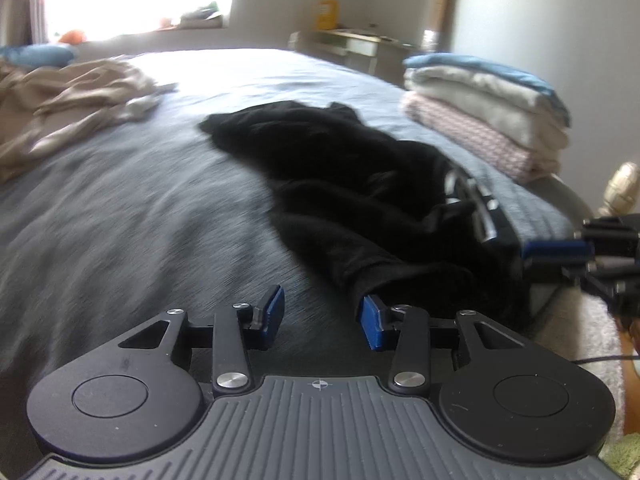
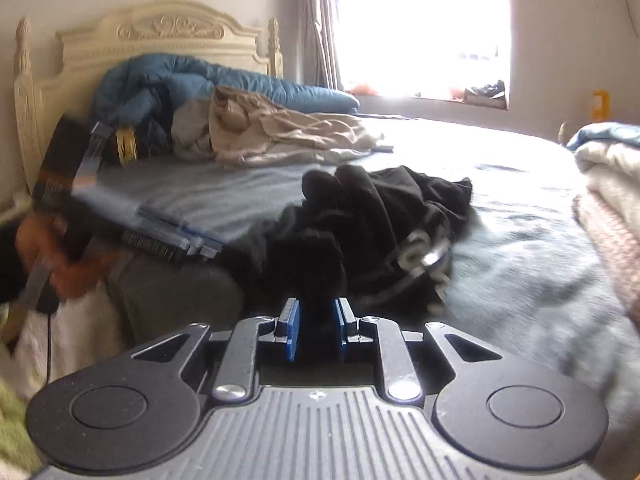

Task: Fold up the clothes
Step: 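Lift and shake the black T-shirt with both grippers to untangle it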

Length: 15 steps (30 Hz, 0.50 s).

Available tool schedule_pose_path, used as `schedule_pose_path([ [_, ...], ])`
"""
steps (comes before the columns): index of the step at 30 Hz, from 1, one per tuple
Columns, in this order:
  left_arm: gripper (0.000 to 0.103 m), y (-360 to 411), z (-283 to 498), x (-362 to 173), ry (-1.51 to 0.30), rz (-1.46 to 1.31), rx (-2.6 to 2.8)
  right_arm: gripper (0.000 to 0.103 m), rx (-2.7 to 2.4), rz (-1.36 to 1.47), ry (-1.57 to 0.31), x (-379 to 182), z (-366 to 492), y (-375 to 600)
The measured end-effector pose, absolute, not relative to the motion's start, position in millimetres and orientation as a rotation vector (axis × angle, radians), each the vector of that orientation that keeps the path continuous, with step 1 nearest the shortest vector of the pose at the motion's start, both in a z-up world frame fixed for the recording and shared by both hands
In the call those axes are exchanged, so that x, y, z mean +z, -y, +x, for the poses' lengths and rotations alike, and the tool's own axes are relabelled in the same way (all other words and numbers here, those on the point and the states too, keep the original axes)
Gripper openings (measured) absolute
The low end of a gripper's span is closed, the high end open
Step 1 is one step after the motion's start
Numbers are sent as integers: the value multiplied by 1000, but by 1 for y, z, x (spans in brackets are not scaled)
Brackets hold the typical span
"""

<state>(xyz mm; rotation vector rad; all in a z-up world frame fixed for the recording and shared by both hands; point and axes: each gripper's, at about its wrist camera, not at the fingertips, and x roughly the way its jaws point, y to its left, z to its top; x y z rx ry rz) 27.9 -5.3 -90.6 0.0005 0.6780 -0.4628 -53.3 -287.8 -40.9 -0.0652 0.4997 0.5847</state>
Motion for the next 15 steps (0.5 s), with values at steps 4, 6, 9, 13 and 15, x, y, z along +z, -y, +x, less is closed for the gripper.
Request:
schedule_pose_path([
  [4,42,-10,17,-90,-678,-12,-445,45,579,10,-519,-41,-23,278],
  [6,46,-10,9,-87,-644,20,-456,45,566,5,-539,-41,-9,270],
  [9,53,-7,1,-84,-597,79,-471,29,552,1,-604,-44,14,258],
  [13,54,-1,-4,-83,-562,116,-498,6,589,187,-563,-31,29,264],
  [15,55,2,-3,-83,-556,115,-517,6,595,316,-512,-22,33,274],
])
